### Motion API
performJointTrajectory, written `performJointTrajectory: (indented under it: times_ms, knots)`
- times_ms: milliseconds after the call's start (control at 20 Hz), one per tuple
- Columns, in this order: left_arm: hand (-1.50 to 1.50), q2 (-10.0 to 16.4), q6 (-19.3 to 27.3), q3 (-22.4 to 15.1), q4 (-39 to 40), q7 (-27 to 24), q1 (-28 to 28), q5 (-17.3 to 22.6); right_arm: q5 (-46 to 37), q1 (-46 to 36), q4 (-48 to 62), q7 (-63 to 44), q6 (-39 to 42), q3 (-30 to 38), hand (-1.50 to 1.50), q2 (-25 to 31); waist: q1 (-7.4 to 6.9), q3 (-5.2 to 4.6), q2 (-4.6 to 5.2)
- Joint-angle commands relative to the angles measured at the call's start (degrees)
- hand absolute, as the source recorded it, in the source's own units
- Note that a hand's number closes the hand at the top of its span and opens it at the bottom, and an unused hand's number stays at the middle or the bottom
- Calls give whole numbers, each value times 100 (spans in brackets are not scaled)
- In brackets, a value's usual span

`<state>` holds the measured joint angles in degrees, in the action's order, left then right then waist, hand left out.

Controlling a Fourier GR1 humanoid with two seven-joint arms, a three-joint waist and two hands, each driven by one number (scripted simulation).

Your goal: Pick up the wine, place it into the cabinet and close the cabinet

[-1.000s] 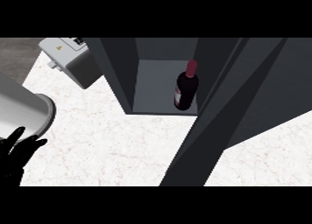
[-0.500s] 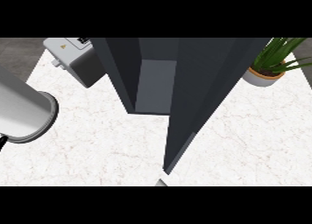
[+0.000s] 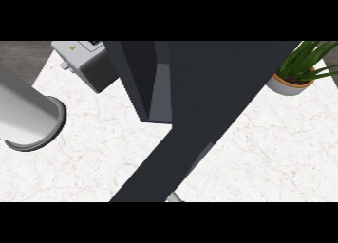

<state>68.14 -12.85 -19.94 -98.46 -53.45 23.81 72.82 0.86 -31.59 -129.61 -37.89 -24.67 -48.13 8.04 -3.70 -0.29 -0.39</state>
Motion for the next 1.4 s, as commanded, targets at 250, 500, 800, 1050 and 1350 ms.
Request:
performJointTrajectory:
  times_ms: [250,500,800,1050,1350]
  knots:
    - [-150,179,-844,528,321,-171,485,-26,516,-2295,2582,210,-368,1350,150,-792,-49,17,42]
    - [-150,57,-1241,880,749,-70,544,36,1353,-2811,3713,897,335,2004,150,-800,53,21,64]
    - [-150,-31,-1330,1092,920,282,368,15,2401,-3280,5094,1514,1528,2233,150,-803,28,16,117]
    - [-150,-34,-1236,1181,660,391,493,-33,3447,-3487,5482,509,3457,2176,150,-665,-118,19,126]
    - [-150,-248,-1441,1483,921,451,591,-83,3948,-3627,6657,616,4574,2000,150,-802,33,19,87]
